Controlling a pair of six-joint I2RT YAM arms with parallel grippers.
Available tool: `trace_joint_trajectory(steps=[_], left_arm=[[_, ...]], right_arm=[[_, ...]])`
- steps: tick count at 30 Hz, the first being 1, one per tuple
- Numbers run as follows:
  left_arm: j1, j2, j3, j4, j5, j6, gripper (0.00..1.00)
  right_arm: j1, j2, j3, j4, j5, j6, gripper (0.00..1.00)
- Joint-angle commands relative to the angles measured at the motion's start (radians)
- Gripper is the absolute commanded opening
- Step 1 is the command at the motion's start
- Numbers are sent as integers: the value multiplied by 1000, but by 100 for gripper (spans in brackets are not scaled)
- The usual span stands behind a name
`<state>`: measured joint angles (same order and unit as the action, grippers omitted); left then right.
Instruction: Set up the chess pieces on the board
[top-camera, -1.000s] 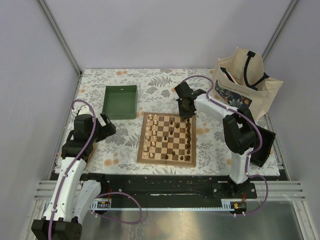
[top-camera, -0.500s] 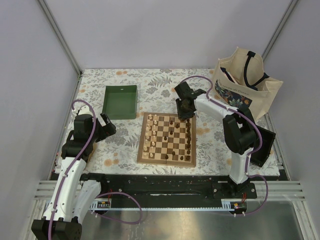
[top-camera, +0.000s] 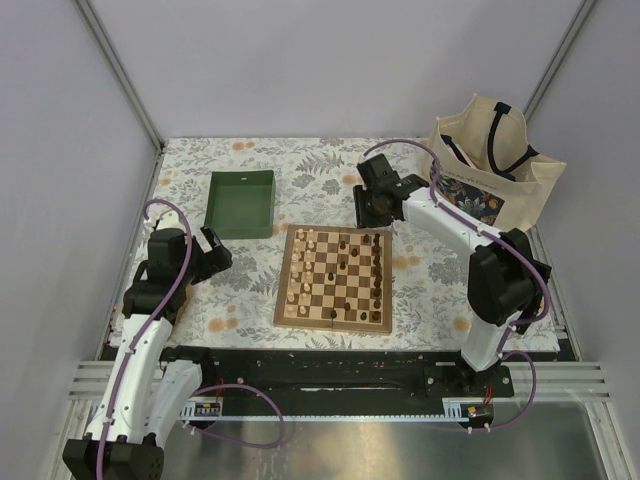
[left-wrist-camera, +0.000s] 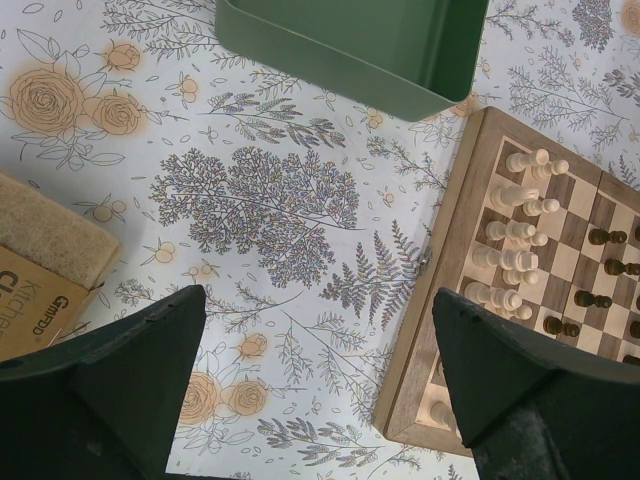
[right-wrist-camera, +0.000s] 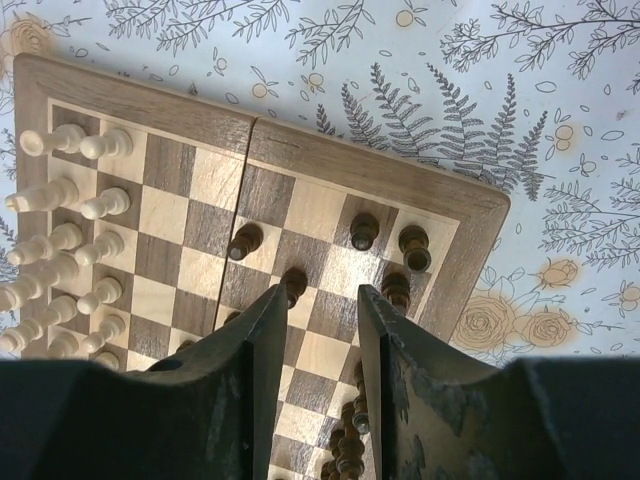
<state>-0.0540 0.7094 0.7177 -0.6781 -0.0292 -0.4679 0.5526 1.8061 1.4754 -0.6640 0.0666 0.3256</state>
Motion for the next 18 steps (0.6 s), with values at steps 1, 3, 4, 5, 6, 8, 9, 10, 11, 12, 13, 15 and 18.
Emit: trace_joint_trajectory(steps=[1, 3, 4, 5, 6, 8, 9, 10, 11, 12, 13, 15, 18], left_arm=[[6, 2, 15, 54, 15, 5, 99], [5, 2, 15, 54, 17, 5, 99], [5, 1, 14, 52, 18, 5, 99], [5, 1, 15, 54, 18, 5, 99], [5, 1, 15, 54, 18, 5, 99], [5, -1, 15, 52, 17, 5, 99], [5, -1, 14, 52, 17, 5, 99], [5, -2, 15, 52, 17, 5, 99], [5, -4, 14, 52, 17, 5, 99], [5, -4, 14, 52, 15, 5, 99], [5, -4, 14, 52, 14, 6, 99], [5, -4, 14, 52, 14, 5, 99], [5, -2, 12, 52, 15, 6, 99]], right_arm=[[35, -54, -33, 26, -21, 10, 43], [58, -53, -38, 26, -21, 16, 43], [67, -48, -43, 26, -22, 21, 44], [78, -44, -44, 24, -19, 26, 44], [84, -39, -49, 26, -19, 30, 44], [95, -22, -56, 24, -21, 38, 44], [101, -18, -59, 23, -16, 39, 44], [102, -10, -63, 20, -16, 39, 44], [104, -4, -61, 18, -16, 43, 45], [107, 2, -61, 12, -10, 44, 46], [107, 7, -63, 9, -4, 43, 46], [107, 13, -61, 1, 9, 40, 46], [107, 24, -60, -2, 19, 33, 47]])
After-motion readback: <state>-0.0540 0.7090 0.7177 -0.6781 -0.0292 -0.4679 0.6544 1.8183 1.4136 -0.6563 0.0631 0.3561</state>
